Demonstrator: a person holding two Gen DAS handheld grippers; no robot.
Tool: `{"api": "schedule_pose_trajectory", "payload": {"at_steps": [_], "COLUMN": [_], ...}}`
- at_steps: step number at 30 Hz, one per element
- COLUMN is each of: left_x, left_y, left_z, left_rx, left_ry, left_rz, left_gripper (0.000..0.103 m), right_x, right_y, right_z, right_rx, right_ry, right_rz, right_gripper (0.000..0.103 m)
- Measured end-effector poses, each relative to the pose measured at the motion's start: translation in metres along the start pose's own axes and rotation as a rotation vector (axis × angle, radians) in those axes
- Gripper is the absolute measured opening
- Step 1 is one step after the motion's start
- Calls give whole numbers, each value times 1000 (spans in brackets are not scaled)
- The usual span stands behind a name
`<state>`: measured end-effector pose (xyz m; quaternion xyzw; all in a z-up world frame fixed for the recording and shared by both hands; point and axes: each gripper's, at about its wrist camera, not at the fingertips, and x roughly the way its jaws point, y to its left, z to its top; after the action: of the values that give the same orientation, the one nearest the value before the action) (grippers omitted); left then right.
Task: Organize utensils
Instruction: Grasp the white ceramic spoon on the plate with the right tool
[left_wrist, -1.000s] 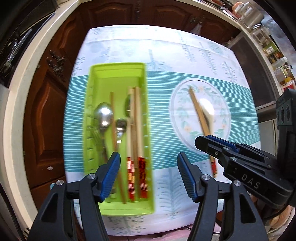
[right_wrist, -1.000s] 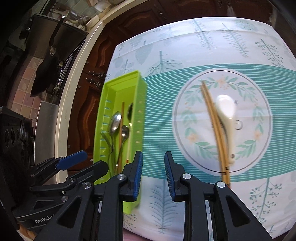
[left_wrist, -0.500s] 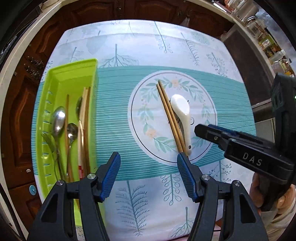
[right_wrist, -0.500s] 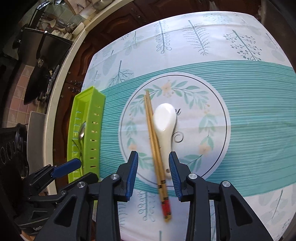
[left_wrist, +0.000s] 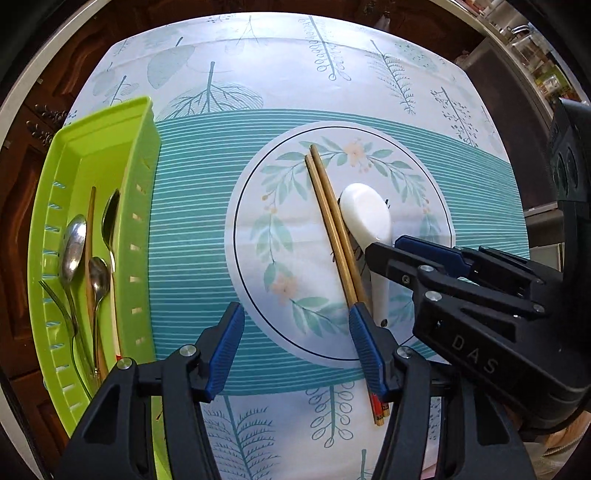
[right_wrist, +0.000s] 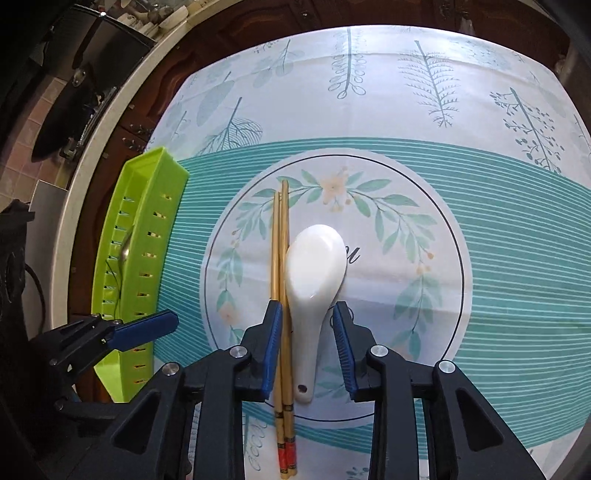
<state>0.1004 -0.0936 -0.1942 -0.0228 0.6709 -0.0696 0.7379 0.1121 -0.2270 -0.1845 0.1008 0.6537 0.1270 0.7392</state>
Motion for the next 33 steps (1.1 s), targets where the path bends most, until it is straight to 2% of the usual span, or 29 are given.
{"api": "schedule_pose_trajectory", "payload": {"at_steps": [5,12,17,29,33], "left_x": [7,14,20,43,46], "left_y": [1,0,-5,-23,-28], "left_z": [5,10,17,32,35], "left_rx": [-11,-18,-14,-16,0], "left_ry": [11,24,33,88,87], "left_rz": [-2,3,3,19,46], "left_gripper": [57,57,57,57,57], "right_x": [11,13,7,-3,-4], "right_y": [-1,3,-3,-24,-26], "right_z": [7,13,14,10,8], "right_rx": [0,-31,-41,-9,-5], "right_ry": [36,24,-2,-6,-7], "right_rz": [15,1,-65,-75,-80], "right_gripper": [27,23,21,21,21]}}
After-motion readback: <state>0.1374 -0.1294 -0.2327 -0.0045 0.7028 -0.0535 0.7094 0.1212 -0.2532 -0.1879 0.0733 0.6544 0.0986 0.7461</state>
